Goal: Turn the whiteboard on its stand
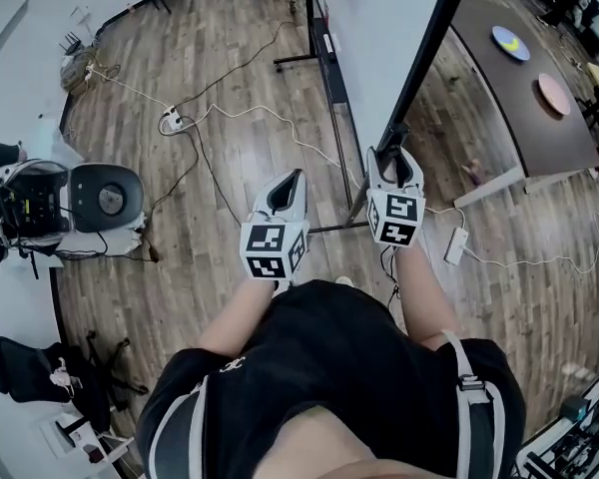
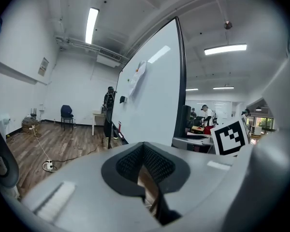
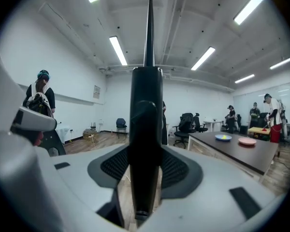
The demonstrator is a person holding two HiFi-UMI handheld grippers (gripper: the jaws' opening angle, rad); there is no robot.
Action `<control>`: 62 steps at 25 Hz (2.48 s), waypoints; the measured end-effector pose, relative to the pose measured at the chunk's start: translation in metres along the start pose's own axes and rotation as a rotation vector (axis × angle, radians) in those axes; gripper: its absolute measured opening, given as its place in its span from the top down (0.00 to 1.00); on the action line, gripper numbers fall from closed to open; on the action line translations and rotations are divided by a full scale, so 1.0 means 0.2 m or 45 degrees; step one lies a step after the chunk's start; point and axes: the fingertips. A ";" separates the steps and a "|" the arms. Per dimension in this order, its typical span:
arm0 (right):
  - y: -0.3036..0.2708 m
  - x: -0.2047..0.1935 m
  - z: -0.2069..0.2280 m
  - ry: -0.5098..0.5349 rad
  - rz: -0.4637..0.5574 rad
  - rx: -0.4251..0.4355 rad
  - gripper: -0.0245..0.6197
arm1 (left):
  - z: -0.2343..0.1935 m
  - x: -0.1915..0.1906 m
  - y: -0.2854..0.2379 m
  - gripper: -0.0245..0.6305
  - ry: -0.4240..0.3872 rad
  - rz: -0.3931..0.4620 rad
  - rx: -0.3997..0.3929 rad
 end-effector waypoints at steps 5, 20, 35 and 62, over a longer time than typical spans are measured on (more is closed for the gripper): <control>-0.01 0.00 0.01 -0.001 -0.023 -0.007 0.65 | 0.02 -0.01 -0.01 0.95 0.010 -0.005 -0.016; 0.10 -0.03 -0.03 0.007 0.004 -0.026 0.65 | 0.03 -0.06 0.03 0.95 0.054 -0.001 -0.091; 0.27 -0.05 -0.07 -0.032 0.033 -0.037 0.66 | -0.02 -0.28 0.10 0.95 0.052 -0.093 -0.320; 0.82 -0.17 -0.20 -0.037 0.096 -0.158 0.66 | 0.33 -0.27 0.47 0.95 -0.032 -0.067 -0.423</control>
Point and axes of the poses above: the fingertips, and each gripper's own axes: y backward along the fingers, z to its right, x out of its top, and after that the axes turned 2 degrees about z, right-handed
